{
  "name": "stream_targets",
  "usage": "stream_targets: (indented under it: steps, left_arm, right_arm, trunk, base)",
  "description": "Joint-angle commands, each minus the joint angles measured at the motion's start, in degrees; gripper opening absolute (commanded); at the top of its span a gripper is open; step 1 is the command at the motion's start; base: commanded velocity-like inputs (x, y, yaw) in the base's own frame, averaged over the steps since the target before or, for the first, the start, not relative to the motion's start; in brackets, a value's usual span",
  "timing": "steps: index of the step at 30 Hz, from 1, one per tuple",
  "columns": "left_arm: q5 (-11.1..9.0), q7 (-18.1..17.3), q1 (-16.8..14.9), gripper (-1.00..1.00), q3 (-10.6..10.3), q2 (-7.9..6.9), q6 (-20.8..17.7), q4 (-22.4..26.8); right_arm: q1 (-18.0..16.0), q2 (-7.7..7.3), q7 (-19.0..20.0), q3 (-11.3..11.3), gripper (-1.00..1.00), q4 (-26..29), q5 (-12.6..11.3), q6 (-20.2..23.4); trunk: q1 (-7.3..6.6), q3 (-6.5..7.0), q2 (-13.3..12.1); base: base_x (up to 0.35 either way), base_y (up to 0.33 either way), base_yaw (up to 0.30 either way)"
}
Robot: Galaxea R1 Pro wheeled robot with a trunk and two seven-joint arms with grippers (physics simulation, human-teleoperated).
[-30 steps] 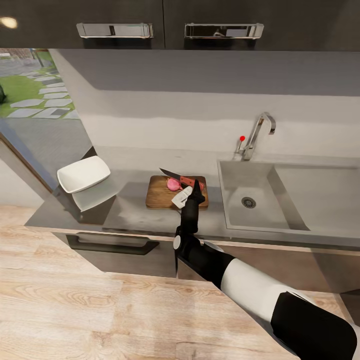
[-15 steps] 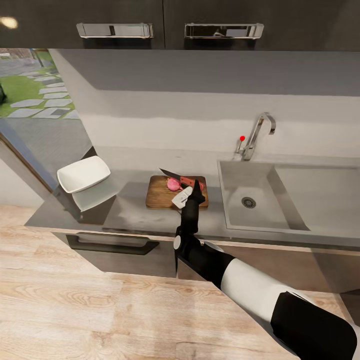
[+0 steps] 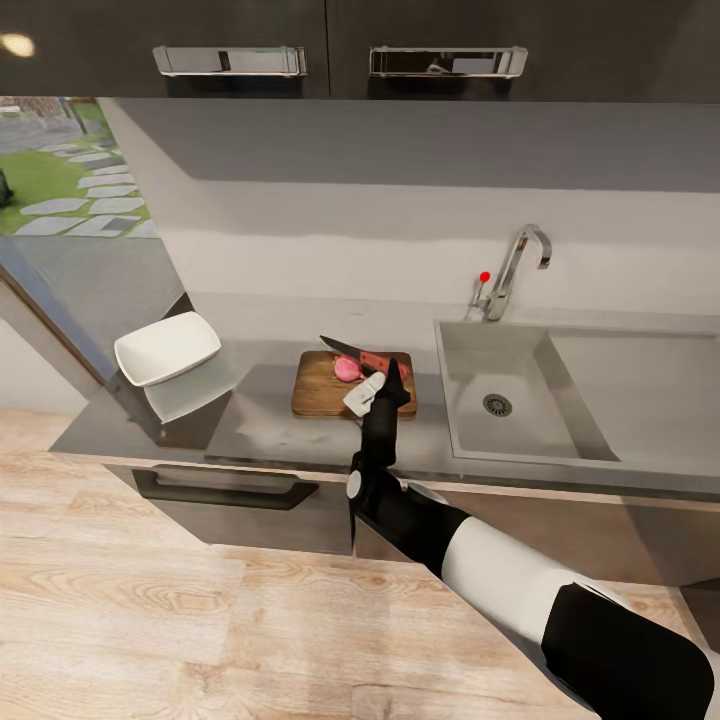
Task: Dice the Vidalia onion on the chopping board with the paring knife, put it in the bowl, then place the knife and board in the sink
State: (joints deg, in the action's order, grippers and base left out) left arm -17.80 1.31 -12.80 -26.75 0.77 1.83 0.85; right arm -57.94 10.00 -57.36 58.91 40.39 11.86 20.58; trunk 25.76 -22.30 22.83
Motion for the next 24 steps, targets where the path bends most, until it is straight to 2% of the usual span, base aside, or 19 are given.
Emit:
stream_targets:
  steps: [1,8,11,19,21,24]
  left_arm:
    - [-0.5,0.2,0.0,1.0,-0.5,0.02,0.2,-0.1]
    - [-0.5,0.1,0.0,1.0,-0.5,0.02,0.2,-0.1]
    - [-0.5,0.1,0.0,1.0,-0.5,0.02,0.2,-0.1]
    - [-0.5,0.1,-0.1,1.0,-0.5,0.02,0.2,-0.1]
    - [-0.5,0.1,0.0,1.0,-0.5,0.02,0.2,-0.1]
    - [-0.5,0.1,0.0,1.0,-0.5,-0.03,0.2,-0.3]
  right_arm:
    - [-0.1,0.0,-0.3,0.1,-1.0,0.2,0.2,0.5]
    - [-0.1,0.0,-0.4,-1.2,-1.0,1.7,0.3,0.9]
    - [-0.1,0.0,-0.3,-3.0,-1.0,1.7,0.4,0.9]
    - [-0.1,0.0,0.2,-3.5,-1.0,0.7,0.0,0.9]
    - [-0.1,0.0,0.3,-3.5,-1.0,0.6,0.0,1.6]
    - [-0.1,0.0,1.1,-3.5,-1.0,0.6,0.1,5.2]
  trunk:
    - [0.03,-0.08,0.1]
    - [0.03,-0.08,0.1]
    - [0.03,-0.08,0.1]
    - [0.03,-0.08,0.1]
    - [0.03,-0.08,0.1]
    - [0.03,-0.08,0.1]
  base:
    - [0.0,0.0,0.0]
    - [0.0,0.0,0.0]
    - [0.0,0.0,0.0]
    - [0.0,0.0,0.0]
    - [0.0,0.0,0.0]
    - [0.0,0.0,0.0]
